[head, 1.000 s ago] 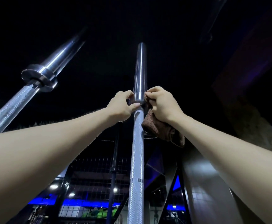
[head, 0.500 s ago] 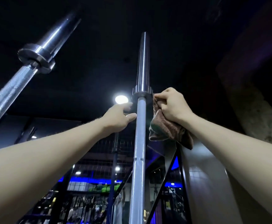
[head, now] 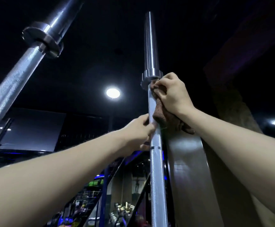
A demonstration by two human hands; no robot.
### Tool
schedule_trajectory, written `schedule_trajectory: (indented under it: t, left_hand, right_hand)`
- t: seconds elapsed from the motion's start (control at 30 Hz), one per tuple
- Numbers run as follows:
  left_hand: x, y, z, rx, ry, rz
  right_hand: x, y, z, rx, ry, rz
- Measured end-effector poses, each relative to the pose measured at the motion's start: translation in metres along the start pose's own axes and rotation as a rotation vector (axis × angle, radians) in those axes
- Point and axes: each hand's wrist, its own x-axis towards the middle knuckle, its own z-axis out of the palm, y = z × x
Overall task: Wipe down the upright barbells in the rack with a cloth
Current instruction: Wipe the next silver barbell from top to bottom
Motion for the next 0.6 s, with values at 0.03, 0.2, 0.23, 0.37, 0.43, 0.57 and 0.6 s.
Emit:
schedule_trajectory:
  t: [0.03,0.2,0.23,0.37,0.43,0.57,0.6]
  left_hand:
    - [-0.007,-0.005,0.001,-0.016,-0.054,-0.013]
    - [-0.018,-0.012,-0.008,-0.094,-0.143,-0.035]
    - [-0.018,-0.012,-0.009,-0.097,-0.142,-0.039]
    - [-0.022,-0.016,-0.009,-0.109,-0.110,-0.044]
    - [-0.021,-0.019,-0.010,-0.118,-0.086,-0.054]
    - [-0.017,-0.026,-0.013,-0.152,-0.071,-0.038]
    - [-0.017,-0.028,-0.014,-0.152,-0.064,-0.030]
  right_hand:
    - [0.000,-0.001,0.001,0.023,0.001,0.008]
    - [-0.011,-0.012,-0.010,0.053,-0.252,0.069]
    - [-0.017,-0.016,-0.012,0.042,-0.316,0.054]
    - [-0.028,-0.024,-0.001,-0.211,-0.320,-0.154]
    - [-0.014,-0.024,0.008,-0.296,-0.298,-0.182]
    - [0.019,-0.022,0.022,-0.461,-0.200,-0.226]
    - [0.019,-0.022,0.025,-0.477,-0.165,-0.225]
